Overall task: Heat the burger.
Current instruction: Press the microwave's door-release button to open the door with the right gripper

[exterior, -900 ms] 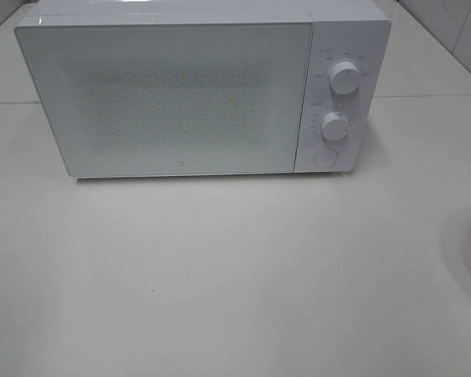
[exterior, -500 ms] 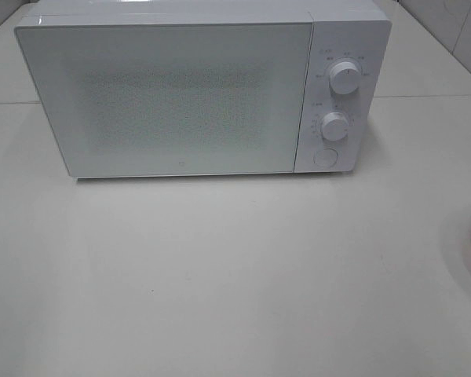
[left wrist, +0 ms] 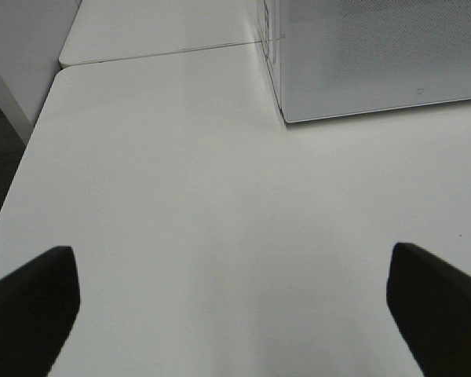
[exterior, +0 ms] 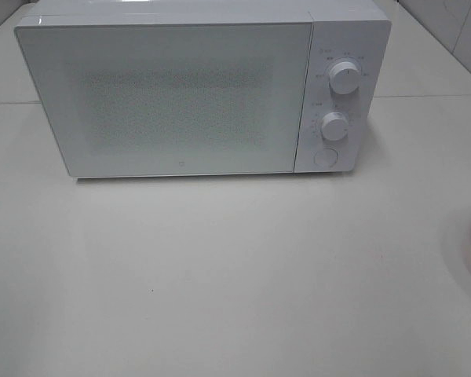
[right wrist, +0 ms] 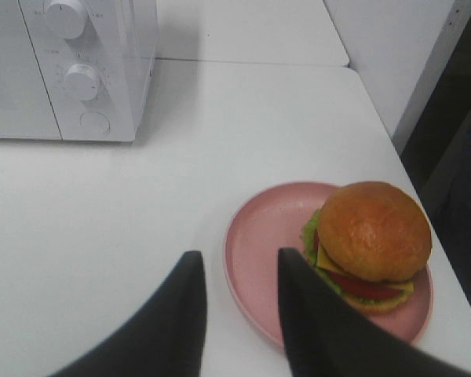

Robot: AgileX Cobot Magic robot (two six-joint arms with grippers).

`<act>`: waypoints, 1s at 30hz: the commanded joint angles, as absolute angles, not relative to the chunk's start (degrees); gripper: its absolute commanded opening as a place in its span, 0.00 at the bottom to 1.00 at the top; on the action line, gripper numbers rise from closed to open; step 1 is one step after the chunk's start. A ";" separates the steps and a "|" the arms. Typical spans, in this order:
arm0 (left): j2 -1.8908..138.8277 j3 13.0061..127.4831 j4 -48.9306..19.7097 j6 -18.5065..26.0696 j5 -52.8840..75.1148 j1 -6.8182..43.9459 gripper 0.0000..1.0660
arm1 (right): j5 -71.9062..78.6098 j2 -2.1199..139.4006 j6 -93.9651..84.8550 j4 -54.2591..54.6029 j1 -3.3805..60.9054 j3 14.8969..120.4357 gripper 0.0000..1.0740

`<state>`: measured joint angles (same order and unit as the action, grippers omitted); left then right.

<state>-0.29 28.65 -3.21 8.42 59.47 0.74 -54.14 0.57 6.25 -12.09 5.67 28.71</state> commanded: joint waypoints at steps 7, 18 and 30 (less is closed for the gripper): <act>-1.20 28.53 -3.32 8.19 59.30 1.09 0.95 | -28.30 12.83 3.61 -12.20 5.44 30.02 0.00; -1.20 28.53 -3.32 8.19 59.30 1.09 0.95 | -3.72 31.23 4.24 -12.20 5.44 27.50 0.00; -1.20 28.53 -3.32 8.19 59.30 1.09 0.95 | 27.16 51.22 5.79 -12.20 5.44 19.19 0.00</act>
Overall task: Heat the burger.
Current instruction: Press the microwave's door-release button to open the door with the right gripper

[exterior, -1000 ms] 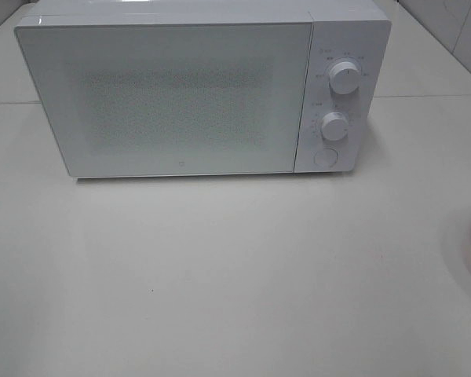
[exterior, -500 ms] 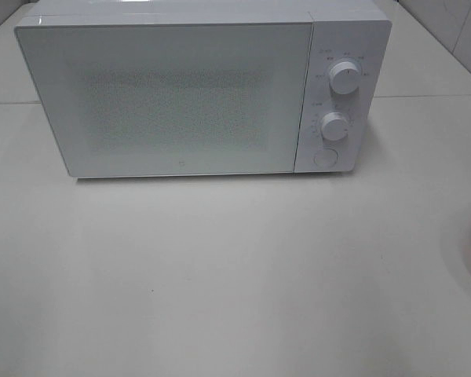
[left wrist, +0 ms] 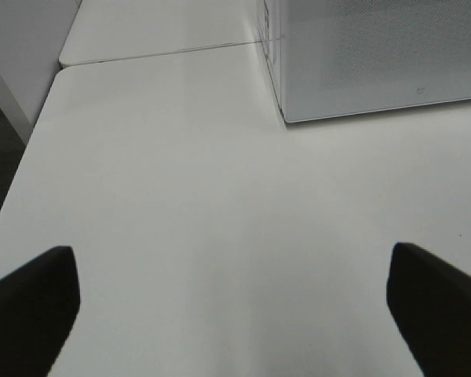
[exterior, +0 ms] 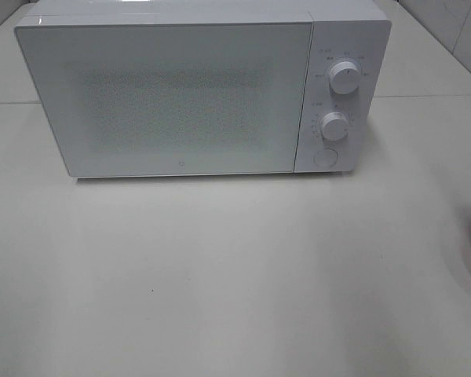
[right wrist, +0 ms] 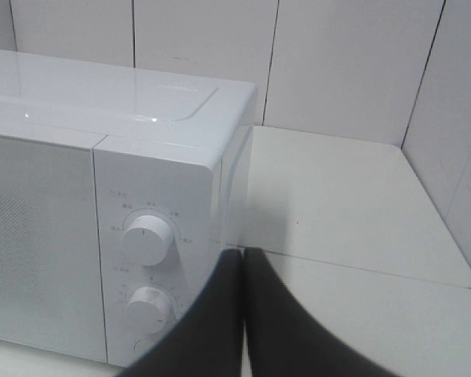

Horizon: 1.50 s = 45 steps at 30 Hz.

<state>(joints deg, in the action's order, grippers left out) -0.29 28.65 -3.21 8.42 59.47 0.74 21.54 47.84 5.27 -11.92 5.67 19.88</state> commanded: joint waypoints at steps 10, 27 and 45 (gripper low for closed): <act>-1.20 28.53 -3.32 8.19 59.30 1.09 0.95 | 43.89 67.49 10.08 -12.15 5.44 16.33 0.00; -1.20 28.53 -3.32 8.19 59.30 1.09 0.95 | 59.53 91.62 44.35 -15.30 5.56 16.33 0.00; -1.20 28.53 -3.32 8.19 59.30 1.09 0.95 | 64.23 100.96 73.68 -1.03 16.27 16.56 0.00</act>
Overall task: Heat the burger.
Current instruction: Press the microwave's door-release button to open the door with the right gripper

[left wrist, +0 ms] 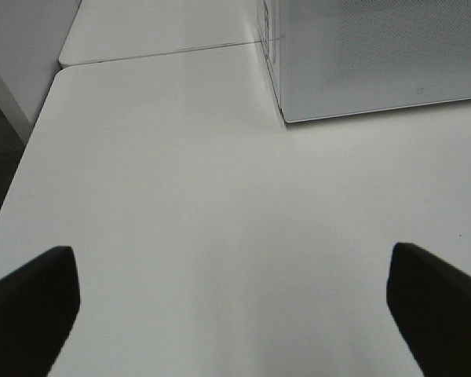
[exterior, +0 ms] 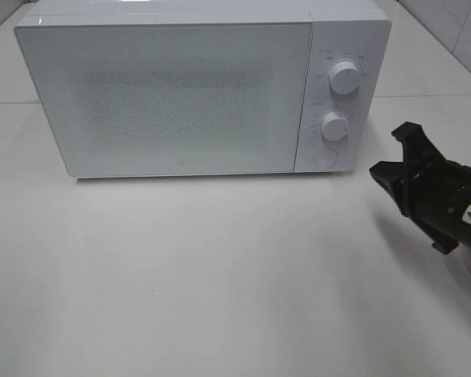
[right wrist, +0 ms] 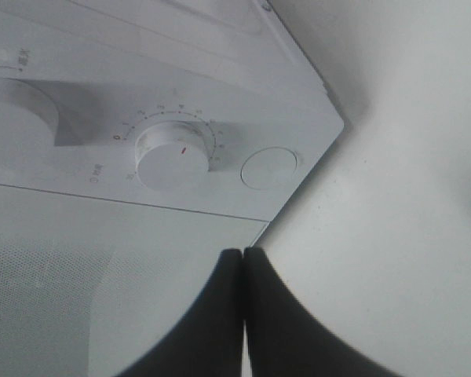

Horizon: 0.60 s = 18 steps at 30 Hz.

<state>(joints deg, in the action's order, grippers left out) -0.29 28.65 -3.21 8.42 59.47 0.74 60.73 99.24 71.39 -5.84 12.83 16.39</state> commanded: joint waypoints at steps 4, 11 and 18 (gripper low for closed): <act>-1.20 28.53 -3.32 8.19 59.30 1.09 0.95 | 67.27 106.86 79.35 3.32 19.48 19.42 0.00; -1.20 28.53 -3.32 8.19 59.30 1.09 0.95 | 67.09 111.44 83.71 3.50 21.20 24.69 0.00; -1.20 28.53 -3.32 8.19 59.30 1.09 0.95 | 64.17 114.82 84.34 6.42 22.23 30.25 0.00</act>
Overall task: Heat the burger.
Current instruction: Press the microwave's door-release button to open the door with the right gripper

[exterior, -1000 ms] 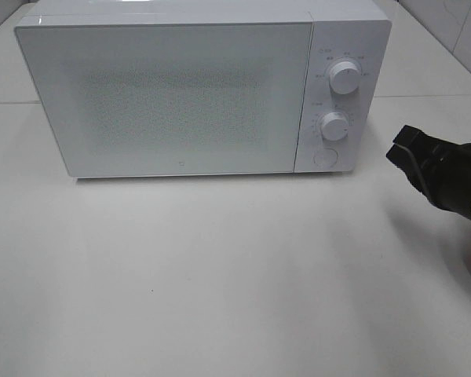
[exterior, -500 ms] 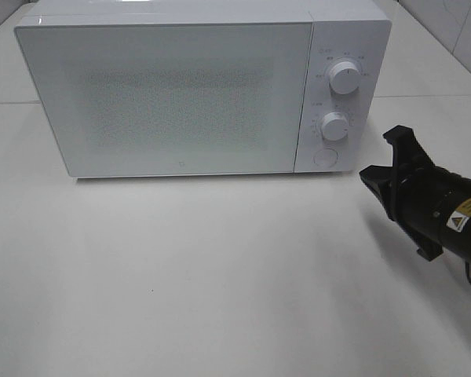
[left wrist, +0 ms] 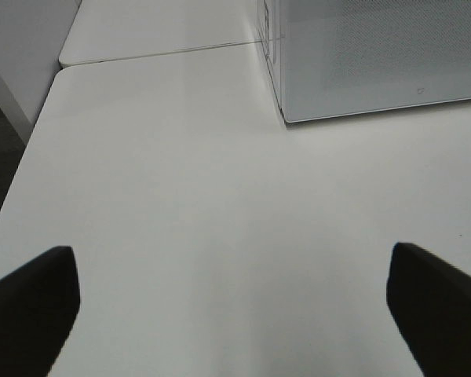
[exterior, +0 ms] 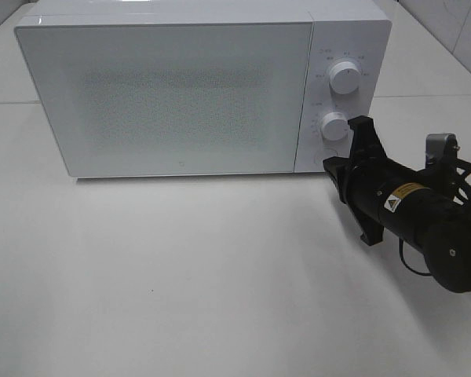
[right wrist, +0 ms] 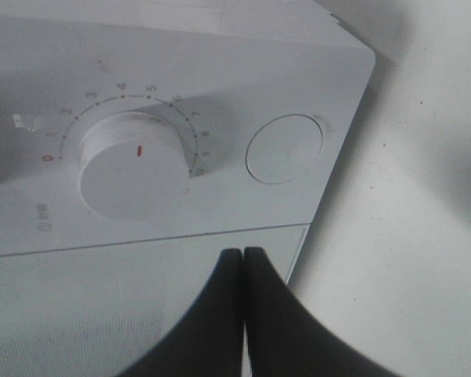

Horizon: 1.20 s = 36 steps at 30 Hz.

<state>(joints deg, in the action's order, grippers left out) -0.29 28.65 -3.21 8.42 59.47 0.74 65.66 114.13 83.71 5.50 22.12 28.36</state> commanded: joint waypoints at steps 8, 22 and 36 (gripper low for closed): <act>-1.20 28.53 -3.32 8.19 59.30 1.09 0.95 | 61.82 116.71 83.48 10.54 22.23 33.00 0.00; -1.20 28.53 -3.32 8.19 59.30 1.09 0.95 | 58.56 119.46 80.39 13.41 22.17 38.04 0.00; -1.20 28.53 -3.32 8.19 59.30 1.09 0.95 | 54.95 119.52 78.38 16.16 22.06 39.99 0.00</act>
<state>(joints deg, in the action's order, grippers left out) -0.29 28.65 -3.21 8.42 59.47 0.74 55.86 119.58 79.76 15.58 22.23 39.53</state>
